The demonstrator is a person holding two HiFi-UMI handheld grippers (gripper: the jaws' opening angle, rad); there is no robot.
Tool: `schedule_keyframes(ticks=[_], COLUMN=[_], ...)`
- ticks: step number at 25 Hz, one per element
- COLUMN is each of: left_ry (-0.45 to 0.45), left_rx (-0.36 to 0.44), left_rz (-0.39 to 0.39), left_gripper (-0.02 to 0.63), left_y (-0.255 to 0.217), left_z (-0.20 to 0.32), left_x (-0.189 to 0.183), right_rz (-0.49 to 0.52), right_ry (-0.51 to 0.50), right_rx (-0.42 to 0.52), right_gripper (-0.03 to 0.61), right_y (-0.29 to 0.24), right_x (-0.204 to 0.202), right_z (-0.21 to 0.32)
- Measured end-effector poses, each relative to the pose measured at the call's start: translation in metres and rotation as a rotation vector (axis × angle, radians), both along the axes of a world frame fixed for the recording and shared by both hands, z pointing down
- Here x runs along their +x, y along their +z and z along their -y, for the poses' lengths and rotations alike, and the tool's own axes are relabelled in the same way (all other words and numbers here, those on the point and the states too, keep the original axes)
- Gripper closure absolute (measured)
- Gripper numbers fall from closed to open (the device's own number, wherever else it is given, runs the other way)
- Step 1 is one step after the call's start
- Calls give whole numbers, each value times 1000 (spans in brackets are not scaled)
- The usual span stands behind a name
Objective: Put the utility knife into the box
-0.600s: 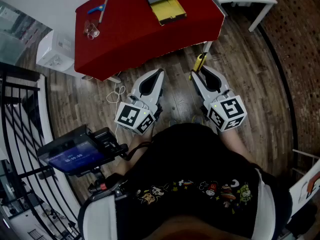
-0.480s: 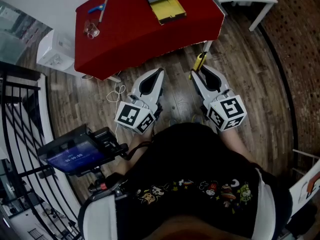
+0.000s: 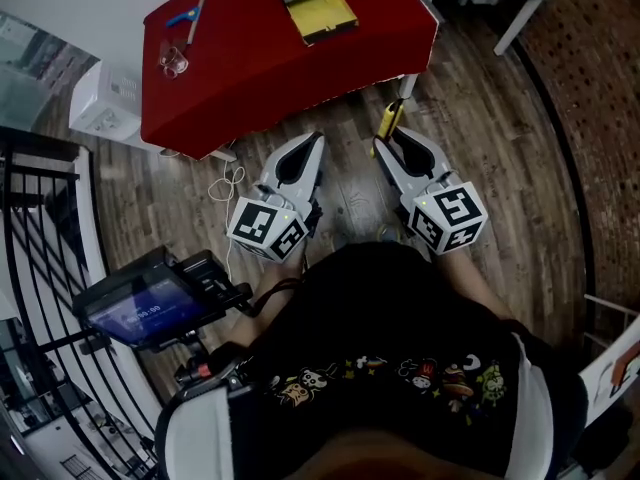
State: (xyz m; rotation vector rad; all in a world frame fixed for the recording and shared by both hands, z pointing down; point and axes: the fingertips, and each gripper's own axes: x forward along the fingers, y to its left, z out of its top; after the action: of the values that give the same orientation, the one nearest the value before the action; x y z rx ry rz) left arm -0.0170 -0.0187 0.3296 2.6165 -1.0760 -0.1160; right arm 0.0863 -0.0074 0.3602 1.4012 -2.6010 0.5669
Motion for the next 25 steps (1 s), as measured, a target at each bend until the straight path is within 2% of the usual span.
schedule_keyframes(ticks=[7, 13, 19, 21, 23, 25], left_ry=[-23, -50, -25, -31, -73, -95], left_rx=[-16, -16, -2, -17, -35, -24], left_rz=[-13, -36, -43, -22, 22, 46], left_gripper=[610, 609, 609, 609, 610, 609], left_y=[12, 4, 7, 11, 15, 19], left_z=[1, 8, 14, 14, 11, 11], left_x=[-9, -10, -5, -10, -25, -33], right_rz=[-30, -59, -83, -77, -49, -35], right_ry=[-67, -98, -69, -77, -119, -140], right_rx=[-19, -45, -60, -81, -112, -130], right_gripper=[437, 437, 437, 437, 437, 437], right_y=[10, 9, 23, 35, 49, 58], right_x=[-16, -17, -8, -13, -28, -36], right_z=[4, 13, 10, 8, 7, 7])
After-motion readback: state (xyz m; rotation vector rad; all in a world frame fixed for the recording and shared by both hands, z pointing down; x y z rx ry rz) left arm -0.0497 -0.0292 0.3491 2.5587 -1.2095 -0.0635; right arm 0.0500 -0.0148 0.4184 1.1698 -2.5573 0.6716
